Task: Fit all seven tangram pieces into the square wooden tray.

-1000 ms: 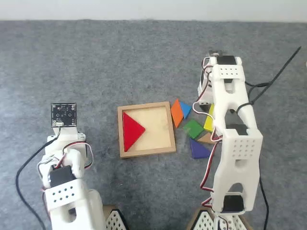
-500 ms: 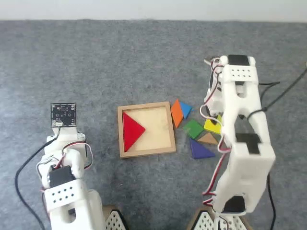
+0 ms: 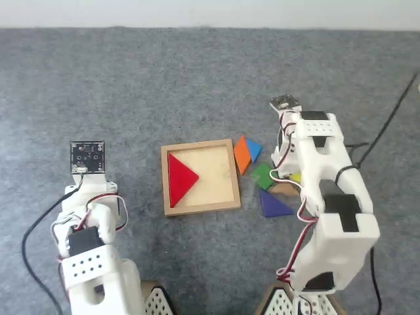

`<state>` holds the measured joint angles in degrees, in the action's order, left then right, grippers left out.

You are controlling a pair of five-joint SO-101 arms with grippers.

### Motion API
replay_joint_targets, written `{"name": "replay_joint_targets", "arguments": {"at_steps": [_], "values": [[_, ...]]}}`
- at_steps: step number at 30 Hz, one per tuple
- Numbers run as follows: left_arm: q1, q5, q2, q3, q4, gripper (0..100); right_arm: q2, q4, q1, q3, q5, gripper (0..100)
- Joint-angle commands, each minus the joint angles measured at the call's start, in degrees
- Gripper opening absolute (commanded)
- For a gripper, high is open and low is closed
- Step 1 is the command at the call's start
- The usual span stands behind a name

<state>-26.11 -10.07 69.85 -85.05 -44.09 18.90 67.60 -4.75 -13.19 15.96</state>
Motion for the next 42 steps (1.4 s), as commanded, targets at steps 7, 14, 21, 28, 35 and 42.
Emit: {"name": "replay_joint_targets", "arguments": {"at_steps": [7,14,21,28,35,42], "values": [[-0.26,-0.62,-0.18,2.77,-0.35,1,7.08,1.45,0.04,10.73,-3.78,31.0],[-0.26,-0.62,-0.18,2.77,-0.35,1,7.34,2.15,0.13,15.65,-4.92,31.0],[-0.26,-0.62,-0.18,2.77,-0.35,1,7.69,1.63,0.04,17.32,-5.8,31.0],[-0.26,-0.62,-0.18,2.77,-0.35,1,5.49,9.1,-0.4,21.27,-14.24,31.4],[-0.26,-0.62,-0.18,2.77,-0.35,1,5.49,10.07,-0.57,23.74,-29.01,31.4],[-0.26,-0.62,-0.18,2.77,-0.35,1,6.73,8.13,-3.91,24.0,-29.89,38.5]]}}
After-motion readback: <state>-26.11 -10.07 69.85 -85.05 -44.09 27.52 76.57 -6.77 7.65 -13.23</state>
